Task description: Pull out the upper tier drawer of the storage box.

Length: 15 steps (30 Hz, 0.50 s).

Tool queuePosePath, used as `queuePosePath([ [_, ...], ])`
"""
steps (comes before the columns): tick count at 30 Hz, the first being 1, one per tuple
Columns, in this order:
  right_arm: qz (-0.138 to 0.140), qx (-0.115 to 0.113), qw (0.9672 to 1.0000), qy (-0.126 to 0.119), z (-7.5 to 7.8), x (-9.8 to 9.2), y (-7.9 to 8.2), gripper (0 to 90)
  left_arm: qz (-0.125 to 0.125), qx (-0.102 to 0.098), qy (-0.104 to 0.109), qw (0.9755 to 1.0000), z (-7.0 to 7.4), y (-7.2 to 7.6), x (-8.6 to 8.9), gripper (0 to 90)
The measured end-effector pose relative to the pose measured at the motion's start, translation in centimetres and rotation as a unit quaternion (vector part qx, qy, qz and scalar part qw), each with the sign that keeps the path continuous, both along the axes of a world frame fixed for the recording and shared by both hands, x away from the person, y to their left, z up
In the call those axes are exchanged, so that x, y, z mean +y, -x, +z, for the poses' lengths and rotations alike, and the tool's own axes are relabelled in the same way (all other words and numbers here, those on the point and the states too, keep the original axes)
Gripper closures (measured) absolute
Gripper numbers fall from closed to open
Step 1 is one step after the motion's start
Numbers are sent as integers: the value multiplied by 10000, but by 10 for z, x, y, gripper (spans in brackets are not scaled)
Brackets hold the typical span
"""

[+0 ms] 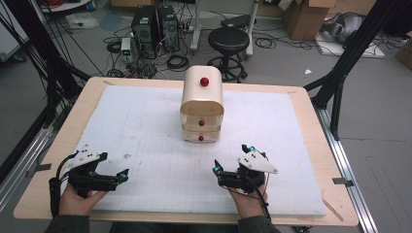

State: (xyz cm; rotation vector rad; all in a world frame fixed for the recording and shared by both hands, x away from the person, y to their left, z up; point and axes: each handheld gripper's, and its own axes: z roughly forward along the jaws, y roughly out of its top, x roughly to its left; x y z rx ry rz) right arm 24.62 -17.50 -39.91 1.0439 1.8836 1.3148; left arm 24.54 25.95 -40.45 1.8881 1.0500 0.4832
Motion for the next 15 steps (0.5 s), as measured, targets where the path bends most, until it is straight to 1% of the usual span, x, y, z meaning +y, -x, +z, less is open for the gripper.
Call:
queuePosePath([
  [2,30,-49,10000,20,2,6,-2,3,-3,13,1,10000,-1,0,0,17],
  [3,-17,-70,10000,0,2,9,-4,3,-3,13,1,10000,-1,0,0,17],
  [5,-27,-71,10000,-10,3,11,-5,3,-9,21,-9,10000,-1,-1,0,18],
  [6,-76,-61,9999,-86,4,17,-7,3,-11,21,-11,10000,-1,-1,0,17],
  [9,-77,-117,9998,-104,6,22,-10,4,-12,29,-4,10000,-2,-2,0,17],
  [10,-72,-137,9998,-126,6,25,-11,19,-16,28,-6,10000,-2,-2,0,17],
  [11,-56,-171,9997,-150,7,29,-13,53,-24,26,-6,10000,-2,-2,0,18],
  [13,-79,-205,9996,-154,8,32,-14,53,-8,30,1,10000,-2,-2,0,17],
  [15,-81,-230,9995,-175,11,40,-17,53,0,30,15,10000,-2,-2,1,17],
])
